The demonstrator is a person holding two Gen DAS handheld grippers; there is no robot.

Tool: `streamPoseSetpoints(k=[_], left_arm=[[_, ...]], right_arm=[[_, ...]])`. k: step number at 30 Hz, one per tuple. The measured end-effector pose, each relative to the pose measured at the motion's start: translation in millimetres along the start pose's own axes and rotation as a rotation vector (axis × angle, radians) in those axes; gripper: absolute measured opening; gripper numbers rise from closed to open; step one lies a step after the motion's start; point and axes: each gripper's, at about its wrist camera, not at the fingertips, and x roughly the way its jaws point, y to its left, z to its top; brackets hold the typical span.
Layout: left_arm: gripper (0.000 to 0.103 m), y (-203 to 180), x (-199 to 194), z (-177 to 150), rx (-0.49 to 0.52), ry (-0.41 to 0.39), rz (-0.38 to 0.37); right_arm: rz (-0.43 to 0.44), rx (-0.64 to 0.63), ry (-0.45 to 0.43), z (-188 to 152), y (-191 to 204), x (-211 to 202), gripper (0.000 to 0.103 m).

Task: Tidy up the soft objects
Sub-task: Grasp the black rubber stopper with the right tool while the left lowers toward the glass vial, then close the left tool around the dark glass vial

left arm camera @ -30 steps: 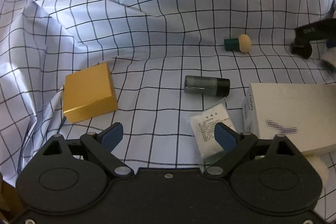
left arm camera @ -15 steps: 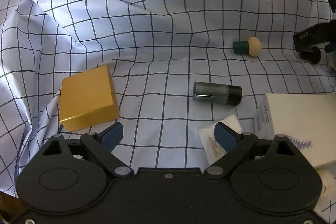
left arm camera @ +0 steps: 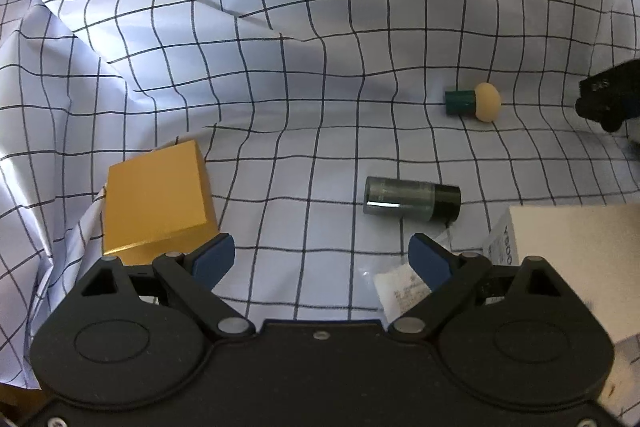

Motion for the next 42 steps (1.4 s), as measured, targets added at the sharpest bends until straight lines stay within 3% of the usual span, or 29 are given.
streamPoseSetpoints(k=[6,13,21,23,32,39,42], left_arm=[[0.091,-12.1,12.3,10.2,0.006,0.004,-0.019],[0.091,-26.6,26.4,15.6,0.055,0.001,-0.016],[0.092,-37.7,40.7,19.1,0.026,0.033,-0.065],[0.096,-38.7,42.9,20.9,0.024,0.030,-0.057],[0.096,-35.0,55.2,24.5,0.002,0.088,-0.067],[0.095,-24.6,66.8,31.1,-0.016,0.108,0.006],[0.095,-17.9,62.0,32.4,-0.027,0.106,-0.004]], right_arm=[[0.057,0.076,-0.078,-29.6,9.8,-25.5,0.056],[0.046,0.129,-0.094,-39.3,-0.7,-9.9,0.057],[0.005,0.057,-0.171,-46.9,18.6,-21.9,0.056],[0.013,0.071,-0.160,-45.0,16.3,-17.9,0.056],[0.025,0.062,-0.152,-41.3,9.2,-10.8,0.056],[0.026,0.060,-0.147,-40.5,8.6,-12.1,0.056],[0.029,0.058,-0.144,-40.2,8.5,-11.7,0.056]])
